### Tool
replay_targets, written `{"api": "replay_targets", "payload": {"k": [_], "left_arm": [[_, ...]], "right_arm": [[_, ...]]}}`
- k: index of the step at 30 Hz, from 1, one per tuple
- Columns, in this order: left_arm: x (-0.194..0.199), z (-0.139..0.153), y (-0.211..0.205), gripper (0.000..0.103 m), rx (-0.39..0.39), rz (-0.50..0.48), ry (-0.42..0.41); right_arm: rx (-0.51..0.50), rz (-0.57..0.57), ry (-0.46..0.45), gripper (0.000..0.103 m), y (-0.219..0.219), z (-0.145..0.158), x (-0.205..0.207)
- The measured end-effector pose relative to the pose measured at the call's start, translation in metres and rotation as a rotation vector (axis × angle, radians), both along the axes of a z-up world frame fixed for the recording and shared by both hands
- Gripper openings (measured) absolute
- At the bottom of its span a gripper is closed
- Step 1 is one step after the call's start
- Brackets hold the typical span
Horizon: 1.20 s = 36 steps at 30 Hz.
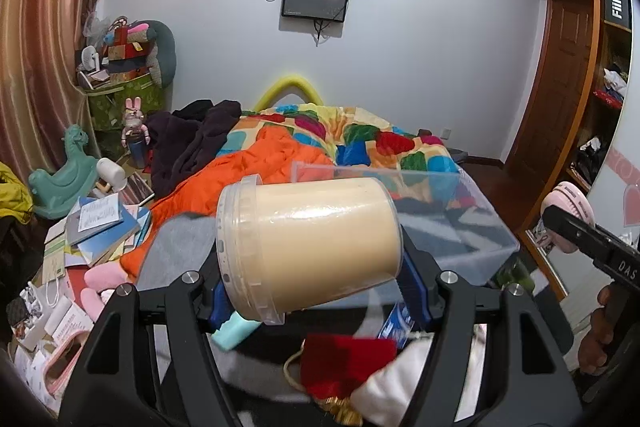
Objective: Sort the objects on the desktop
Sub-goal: 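Grasp the cream tub with the left tool while the right tool grasps the pink compact, then lower the cream tub and pink compact into the clear box and release both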
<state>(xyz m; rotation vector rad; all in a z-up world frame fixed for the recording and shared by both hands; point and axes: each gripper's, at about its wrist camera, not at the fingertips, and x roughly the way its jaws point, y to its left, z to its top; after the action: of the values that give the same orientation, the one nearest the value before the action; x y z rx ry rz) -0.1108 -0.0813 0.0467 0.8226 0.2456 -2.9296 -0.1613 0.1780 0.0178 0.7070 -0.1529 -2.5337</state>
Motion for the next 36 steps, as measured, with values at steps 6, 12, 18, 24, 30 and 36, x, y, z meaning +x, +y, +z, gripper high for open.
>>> {"api": "replay_targets", "payload": {"k": [6,12,18,24,30,36], "left_arm": [[-0.040,0.004,-0.003,0.068,0.020,0.006,-0.043],[-0.076,-0.010,-0.004,0.068,0.022,0.032,-0.093],[-0.094,-0.030,0.007,0.068,-0.001,-0.023,-0.149],[-0.110,-0.050,0.020,0.068,-0.010,-0.081,-0.208],[-0.115,-0.063,0.024,0.068,-0.045,-0.093,-0.242],[-0.110,-0.072,0.036,0.068,-0.101,-0.129,-0.247]], "right_arm": [[0.001,0.011,-0.017,0.063,-0.012,0.005,-0.028],[0.033,-0.005,-0.061,0.063,-0.026,-0.012,-0.055],[0.093,0.017,-0.104,0.063,-0.038,-0.030,-0.073],[0.125,0.036,-0.137,0.063,-0.049,-0.042,-0.082],[0.164,0.041,-0.149,0.063,-0.057,-0.050,-0.086],[0.242,0.065,-0.143,0.063,-0.069,-0.056,-0.083]]}}
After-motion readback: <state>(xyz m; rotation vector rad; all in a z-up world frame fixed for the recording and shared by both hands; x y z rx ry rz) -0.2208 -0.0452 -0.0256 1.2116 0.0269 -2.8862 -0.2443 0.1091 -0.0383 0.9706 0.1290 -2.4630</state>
